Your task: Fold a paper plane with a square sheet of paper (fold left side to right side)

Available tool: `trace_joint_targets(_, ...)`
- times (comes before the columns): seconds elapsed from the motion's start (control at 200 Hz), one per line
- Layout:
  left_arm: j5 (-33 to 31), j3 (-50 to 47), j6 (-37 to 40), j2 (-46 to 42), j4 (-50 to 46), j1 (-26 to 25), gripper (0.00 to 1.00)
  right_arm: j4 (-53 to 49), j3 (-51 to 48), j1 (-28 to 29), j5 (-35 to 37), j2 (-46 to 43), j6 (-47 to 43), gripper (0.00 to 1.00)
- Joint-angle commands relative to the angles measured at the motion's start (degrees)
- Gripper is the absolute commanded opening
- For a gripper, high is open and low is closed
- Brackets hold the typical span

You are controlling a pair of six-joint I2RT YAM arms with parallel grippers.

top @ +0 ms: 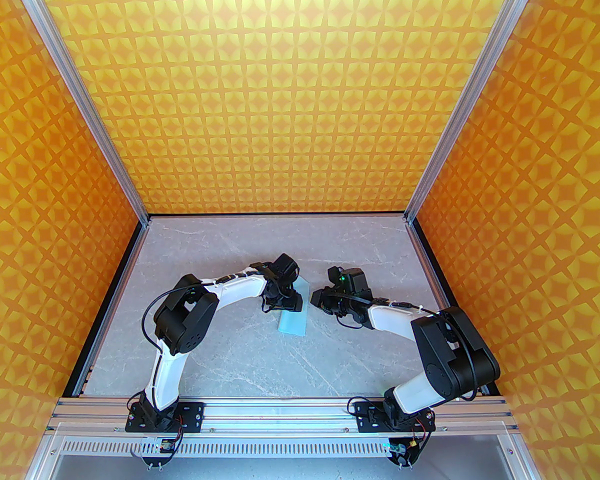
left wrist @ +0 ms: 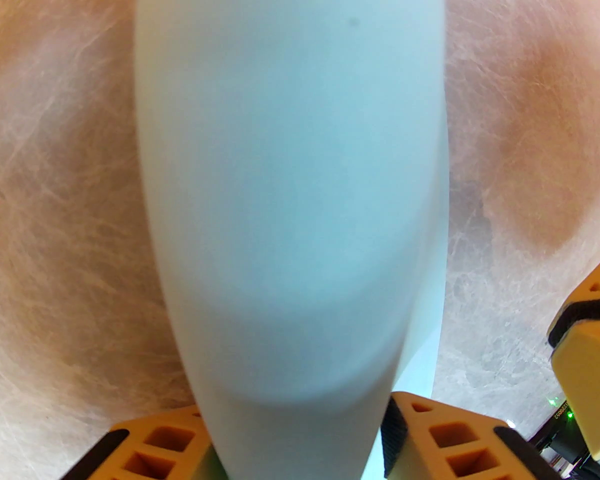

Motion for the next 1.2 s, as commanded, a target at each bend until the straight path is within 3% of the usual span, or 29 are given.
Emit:
trace_joint_targets(0.0, -3.0, -3.1, 1.3, 9.2, 4.9, -0.1, 0.52, -0.2, 0.5, -0.5, -0.5, 0.7, -0.3, 0.15)
trace_joint_targets(0.595, -3.1, -1.2, 0.0, 12.0, 3.6, -1.0, 0.53, 0.6, 0.0, -0.4, -0.8, 0.7, 0.1, 0.15)
trace_joint_targets(1.03, -3.5, -0.2, -0.4, 13.6, 3.0, -1.6, 0.54, 8.4, -1.2, -0.3, -4.3, 5.3, 4.5, 0.00)
trace_joint_targets(1.195, -3.5, 0.0, -0.4, 13.6, 2.9, -1.8, 0.54, 11.5, -0.7, 0.5, -5.0, 7.6, 6.2, 0.00)
